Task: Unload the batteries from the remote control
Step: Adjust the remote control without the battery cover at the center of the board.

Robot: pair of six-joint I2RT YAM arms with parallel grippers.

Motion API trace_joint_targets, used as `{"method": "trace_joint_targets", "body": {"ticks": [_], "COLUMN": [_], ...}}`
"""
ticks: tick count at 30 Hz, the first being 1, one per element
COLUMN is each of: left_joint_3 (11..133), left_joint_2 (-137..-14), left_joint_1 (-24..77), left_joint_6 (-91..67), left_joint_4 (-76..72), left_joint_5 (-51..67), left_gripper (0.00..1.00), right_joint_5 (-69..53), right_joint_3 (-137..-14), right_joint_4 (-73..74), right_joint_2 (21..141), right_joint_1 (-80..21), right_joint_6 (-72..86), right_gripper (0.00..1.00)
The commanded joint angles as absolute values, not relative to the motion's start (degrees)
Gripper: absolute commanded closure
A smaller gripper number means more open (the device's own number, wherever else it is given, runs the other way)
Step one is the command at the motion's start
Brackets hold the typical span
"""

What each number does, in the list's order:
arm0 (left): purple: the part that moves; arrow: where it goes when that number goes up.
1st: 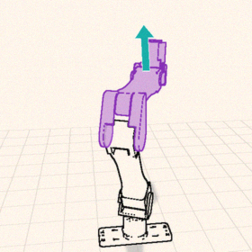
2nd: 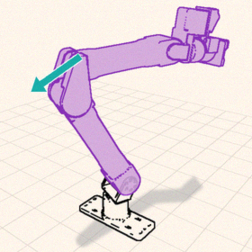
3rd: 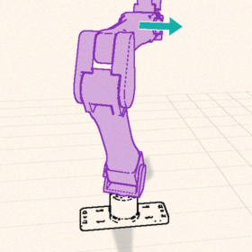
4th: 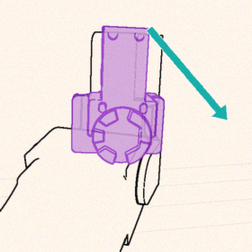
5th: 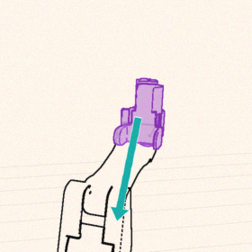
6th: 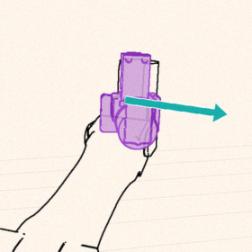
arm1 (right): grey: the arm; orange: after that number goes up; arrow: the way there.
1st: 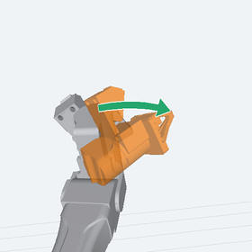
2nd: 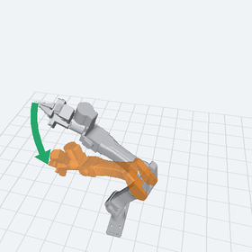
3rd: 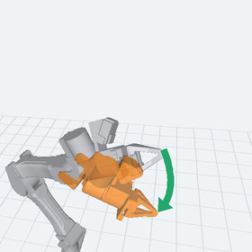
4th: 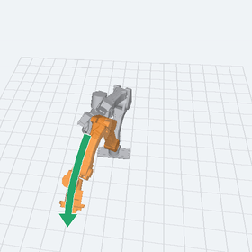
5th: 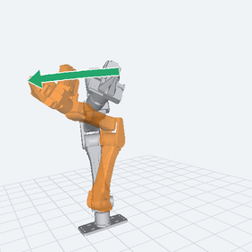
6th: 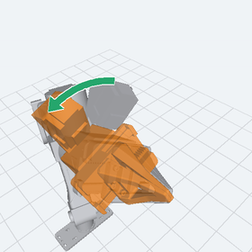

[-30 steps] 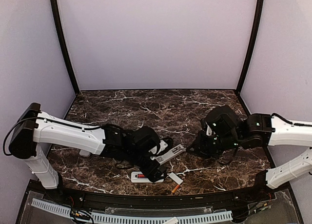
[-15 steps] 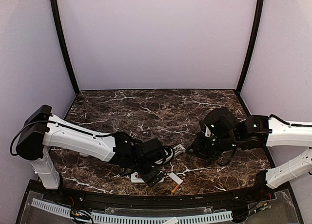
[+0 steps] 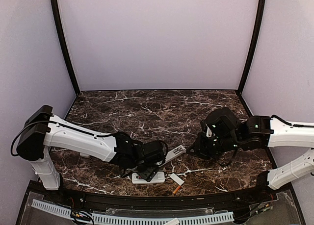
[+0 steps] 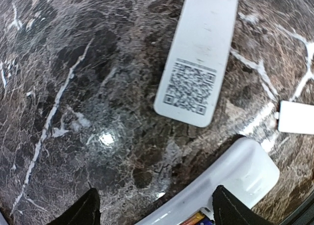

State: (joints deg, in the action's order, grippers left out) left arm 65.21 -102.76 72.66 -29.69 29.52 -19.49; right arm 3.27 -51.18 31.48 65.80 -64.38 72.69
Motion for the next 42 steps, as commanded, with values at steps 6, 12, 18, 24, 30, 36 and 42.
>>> {"method": "trace_joint_targets", "body": {"ticks": [6,12,18,24,30,36,42], "left_joint_3": [60.71,54.76,60.14,63.02,63.42,65.26,67.9], "left_joint_2": [-95.88,-88.66,-95.32,-99.7,-101.43,-104.65,-106.32], "left_joint_1": [70.49,71.01,71.77,73.06,73.57,74.45,74.96], "left_joint_6": [-33.46,-23.73,-18.39,-15.12,-12.88,-9.69,-9.56], "left_joint_4": [27.02,12.93,20.57,22.52,21.52,21.87,24.53], "left_joint_5": [-16.2,-2.2,-3.17,-6.61,-7.05,-4.45,-7.76], "left_gripper": [0.24,0.18,0.17,0.17,0.14,0.14,0.34], "right_joint_5": [3.59,3.44,3.47,3.65,3.38,1.99,-1.32], "right_joint_3": [-50.99,-51.1,-51.15,-51.0,-50.47,-50.0,-52.93], "right_joint_4": [29.89,29.39,28.76,29.05,28.15,25.47,25.46], "right_joint_2": [65.9,66.04,65.84,65.07,65.09,65.65,68.24], "right_joint_1": [-63.95,-63.82,-63.87,-63.74,-63.49,-62.06,-59.91], "right_joint_6": [72.07,71.64,71.47,71.39,71.13,70.4,67.29], "right_gripper": [1.0,1.0,1.0,1.0,1.0,1.0,1.0]}}
